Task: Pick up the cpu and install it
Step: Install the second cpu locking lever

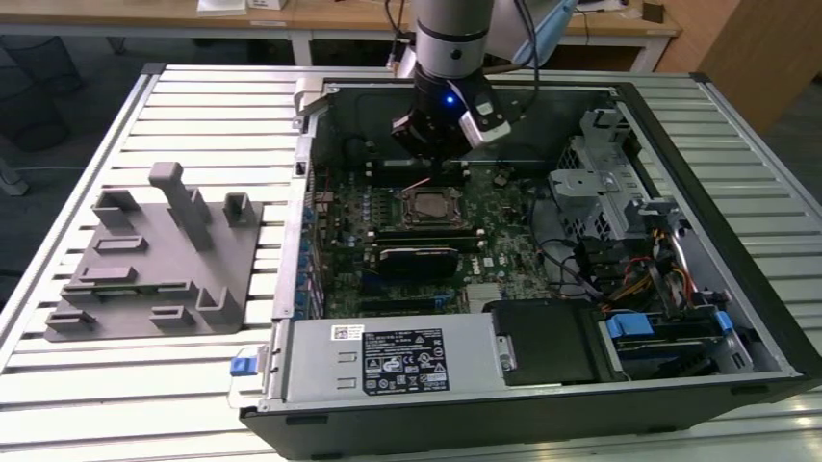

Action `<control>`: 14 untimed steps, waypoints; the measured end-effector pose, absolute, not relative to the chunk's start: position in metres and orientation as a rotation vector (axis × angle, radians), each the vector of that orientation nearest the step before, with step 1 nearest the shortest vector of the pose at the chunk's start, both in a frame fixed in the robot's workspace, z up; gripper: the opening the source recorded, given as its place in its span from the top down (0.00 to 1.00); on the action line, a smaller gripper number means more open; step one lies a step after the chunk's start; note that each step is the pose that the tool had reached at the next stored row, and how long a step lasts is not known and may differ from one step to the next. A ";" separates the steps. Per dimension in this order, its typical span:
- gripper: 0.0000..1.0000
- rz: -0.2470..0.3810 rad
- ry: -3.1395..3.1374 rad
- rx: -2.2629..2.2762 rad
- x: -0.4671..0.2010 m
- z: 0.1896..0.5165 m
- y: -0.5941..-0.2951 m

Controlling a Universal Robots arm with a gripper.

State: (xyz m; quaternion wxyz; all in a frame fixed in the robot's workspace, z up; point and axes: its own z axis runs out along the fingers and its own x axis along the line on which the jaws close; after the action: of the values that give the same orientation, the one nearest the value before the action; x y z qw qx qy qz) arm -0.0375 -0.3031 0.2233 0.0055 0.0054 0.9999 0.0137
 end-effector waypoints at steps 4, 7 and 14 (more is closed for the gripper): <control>0.89 0.043 3.130 0.017 -0.036 0.222 -0.302; 0.89 0.043 3.131 0.017 -0.035 0.220 -0.302; 0.89 0.043 3.133 0.017 -0.033 0.214 -0.301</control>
State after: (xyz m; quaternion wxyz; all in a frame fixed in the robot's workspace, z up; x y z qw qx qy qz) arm -0.0326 -0.3010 0.2139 0.0041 0.0054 0.9999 0.0137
